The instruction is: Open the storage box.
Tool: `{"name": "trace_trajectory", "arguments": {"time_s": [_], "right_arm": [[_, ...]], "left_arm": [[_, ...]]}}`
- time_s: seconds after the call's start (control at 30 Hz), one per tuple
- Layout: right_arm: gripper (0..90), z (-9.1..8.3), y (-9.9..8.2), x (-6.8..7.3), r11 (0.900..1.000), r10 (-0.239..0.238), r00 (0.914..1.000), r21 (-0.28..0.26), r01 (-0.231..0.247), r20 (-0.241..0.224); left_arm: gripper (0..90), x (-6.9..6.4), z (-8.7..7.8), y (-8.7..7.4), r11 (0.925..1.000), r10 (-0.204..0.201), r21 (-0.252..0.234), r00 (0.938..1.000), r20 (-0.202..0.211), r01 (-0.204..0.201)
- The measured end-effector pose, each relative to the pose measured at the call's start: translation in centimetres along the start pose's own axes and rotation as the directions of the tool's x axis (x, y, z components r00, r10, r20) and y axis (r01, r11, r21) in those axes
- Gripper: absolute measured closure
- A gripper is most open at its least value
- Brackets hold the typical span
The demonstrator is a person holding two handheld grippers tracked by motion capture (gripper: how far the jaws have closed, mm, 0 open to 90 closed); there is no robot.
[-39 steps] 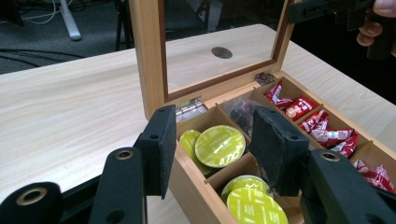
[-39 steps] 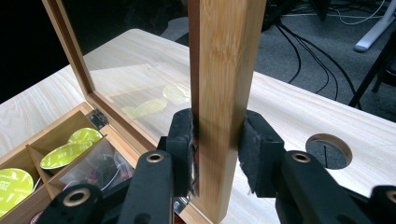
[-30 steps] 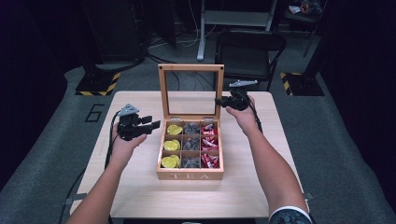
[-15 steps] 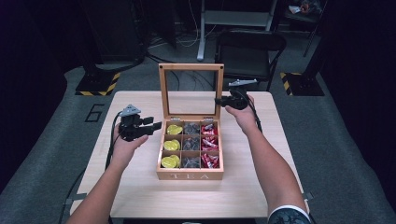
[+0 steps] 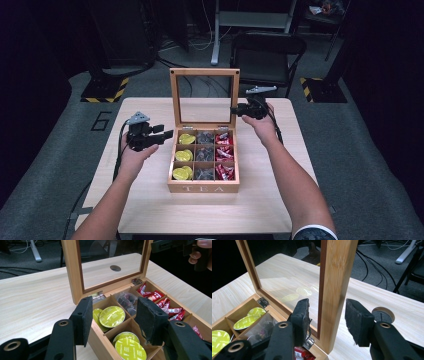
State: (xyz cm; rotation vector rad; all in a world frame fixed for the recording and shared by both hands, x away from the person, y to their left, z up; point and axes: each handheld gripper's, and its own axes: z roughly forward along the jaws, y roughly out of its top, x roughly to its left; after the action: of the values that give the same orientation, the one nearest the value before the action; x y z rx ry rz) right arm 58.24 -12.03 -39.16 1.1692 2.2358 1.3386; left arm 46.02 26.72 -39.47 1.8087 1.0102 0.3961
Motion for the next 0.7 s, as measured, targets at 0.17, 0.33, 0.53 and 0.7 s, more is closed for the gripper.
{"name": "trace_trajectory", "arguments": {"time_s": [0.17,0.33,0.53,0.7], "right_arm": [[53.5,-1.0,0.3,0.4,0.9996,-0.02,0.9998,-0.018,0.02,-0.006],[51.6,-1.8,0.6,1.1,0.9986,-0.045,0.999,-0.029,0.044,-0.002],[47.6,-2.8,0.6,2.0,0.9974,-0.059,0.9982,-0.041,0.058,-0.012],[46.3,-3.5,0.2,2.6,0.9958,-0.083,0.9965,-0.039,0.082,-0.008]], "left_arm": [[46.9,-0.3,-0.1,0.0,0.9999,0.011,-0.005,0.9999,-0.009,-0.011],[47.0,-0.3,-0.2,0.1,0.9999,0.011,-0.006,0.9999,-0.005,-0.011],[45.9,-0.4,-0.6,0.1,0.9999,0.011,-0.005,0.9999,-0.013,-0.011],[45.9,-0.6,-0.8,0.0,0.9999,0.017,-0.002,0.9997,-0.015,-0.017]]}}
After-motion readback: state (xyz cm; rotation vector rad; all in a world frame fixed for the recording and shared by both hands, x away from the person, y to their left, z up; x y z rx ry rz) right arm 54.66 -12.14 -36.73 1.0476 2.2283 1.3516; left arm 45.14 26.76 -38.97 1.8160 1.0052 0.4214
